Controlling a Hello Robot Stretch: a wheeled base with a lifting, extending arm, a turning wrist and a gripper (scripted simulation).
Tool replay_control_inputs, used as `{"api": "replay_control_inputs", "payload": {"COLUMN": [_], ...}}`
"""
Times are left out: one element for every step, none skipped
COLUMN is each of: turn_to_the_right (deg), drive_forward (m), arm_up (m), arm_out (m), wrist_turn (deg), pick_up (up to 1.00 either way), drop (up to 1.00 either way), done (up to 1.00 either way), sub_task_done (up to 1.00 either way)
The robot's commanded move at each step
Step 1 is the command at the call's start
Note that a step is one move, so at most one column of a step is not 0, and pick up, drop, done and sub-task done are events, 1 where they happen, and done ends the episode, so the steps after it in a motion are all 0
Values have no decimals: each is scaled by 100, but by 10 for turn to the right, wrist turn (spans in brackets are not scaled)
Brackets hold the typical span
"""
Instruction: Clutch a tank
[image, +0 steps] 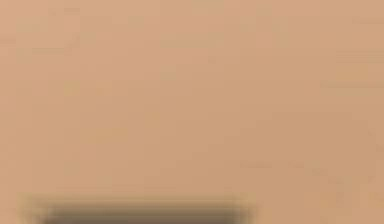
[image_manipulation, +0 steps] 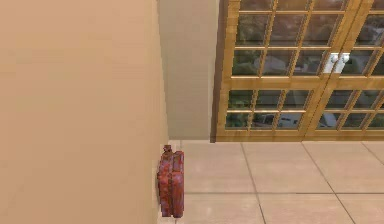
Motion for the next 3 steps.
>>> {"api": "replay_control_inputs", "payload": {"turn_to_the_right": [0,0,0], "drive_forward": [0,0,0], "arm_up": [12,0,0], "arm_out": [0,46,0], "wrist_turn": [0,0,450], "pick_up": [0,0,0], "drop": [0,0,0], "done": [0,0,0], "sub_task_done": [0,0,0]}}
